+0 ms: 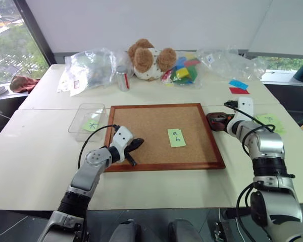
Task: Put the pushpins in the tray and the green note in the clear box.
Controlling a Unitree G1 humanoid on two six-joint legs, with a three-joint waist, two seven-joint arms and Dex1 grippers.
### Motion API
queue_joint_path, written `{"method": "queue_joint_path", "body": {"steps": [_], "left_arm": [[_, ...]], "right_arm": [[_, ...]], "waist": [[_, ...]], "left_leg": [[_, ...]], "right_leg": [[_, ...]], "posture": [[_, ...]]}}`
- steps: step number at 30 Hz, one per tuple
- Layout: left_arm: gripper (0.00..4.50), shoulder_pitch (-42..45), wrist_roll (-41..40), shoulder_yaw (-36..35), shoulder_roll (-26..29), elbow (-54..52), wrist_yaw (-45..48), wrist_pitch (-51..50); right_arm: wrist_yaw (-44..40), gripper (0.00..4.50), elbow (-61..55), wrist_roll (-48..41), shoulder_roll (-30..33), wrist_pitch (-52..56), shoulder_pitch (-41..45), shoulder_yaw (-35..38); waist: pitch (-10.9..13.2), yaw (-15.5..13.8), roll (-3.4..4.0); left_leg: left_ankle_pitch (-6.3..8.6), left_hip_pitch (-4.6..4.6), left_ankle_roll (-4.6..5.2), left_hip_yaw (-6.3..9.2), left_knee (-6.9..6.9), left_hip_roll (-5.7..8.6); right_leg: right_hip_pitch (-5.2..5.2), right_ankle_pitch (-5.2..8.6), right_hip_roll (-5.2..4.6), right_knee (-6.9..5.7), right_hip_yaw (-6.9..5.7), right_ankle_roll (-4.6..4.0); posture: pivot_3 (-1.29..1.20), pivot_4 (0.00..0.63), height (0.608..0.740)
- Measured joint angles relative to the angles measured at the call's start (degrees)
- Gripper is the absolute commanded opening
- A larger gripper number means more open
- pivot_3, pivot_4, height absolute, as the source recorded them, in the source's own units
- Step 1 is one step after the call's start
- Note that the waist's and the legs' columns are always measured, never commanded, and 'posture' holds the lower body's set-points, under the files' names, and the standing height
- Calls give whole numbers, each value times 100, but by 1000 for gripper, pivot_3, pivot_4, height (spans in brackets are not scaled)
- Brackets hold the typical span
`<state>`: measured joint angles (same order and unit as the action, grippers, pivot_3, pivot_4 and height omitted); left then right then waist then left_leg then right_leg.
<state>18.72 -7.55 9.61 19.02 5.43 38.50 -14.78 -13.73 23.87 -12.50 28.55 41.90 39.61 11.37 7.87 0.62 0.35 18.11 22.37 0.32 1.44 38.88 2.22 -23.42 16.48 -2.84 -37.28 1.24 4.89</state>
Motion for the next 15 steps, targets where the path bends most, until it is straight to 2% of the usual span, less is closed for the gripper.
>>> {"method": "queue_joint_path", "body": {"steps": [3,4,5,10,15], "left_arm": [[0,-3,0,-3,2,0,-3,0],[0,-3,0,-3,2,1,-9,0],[0,-8,0,-3,1,-1,-11,0],[0,-36,0,-3,2,-16,-18,0],[0,-39,0,-3,1,-17,-19,0]], "right_arm": [[-4,70,219,24,8,-138,32,51],[-8,663,280,37,9,-161,65,53],[-9,967,312,43,9,-167,77,53],[-10,3443,366,51,7,-168,78,53],[6,3443,264,45,16,-105,78,89]], "waist": [[0,5,1],[0,5,1],[0,4,1],[0,5,1],[0,5,1]], "left_leg": [[0,0,0,0,0,0],[0,-1,0,0,0,0],[0,-1,0,0,0,0],[0,-1,0,0,0,0],[0,-1,0,0,0,0]], "right_leg": [[0,0,0,0,0,0],[0,0,0,0,0,0],[0,0,0,0,0,0],[0,0,0,0,0,0],[0,0,0,0,1,0]], "posture": [[0,150,740],[0,150,740],[0,150,740],[0,150,740],[0,150,740]]}}
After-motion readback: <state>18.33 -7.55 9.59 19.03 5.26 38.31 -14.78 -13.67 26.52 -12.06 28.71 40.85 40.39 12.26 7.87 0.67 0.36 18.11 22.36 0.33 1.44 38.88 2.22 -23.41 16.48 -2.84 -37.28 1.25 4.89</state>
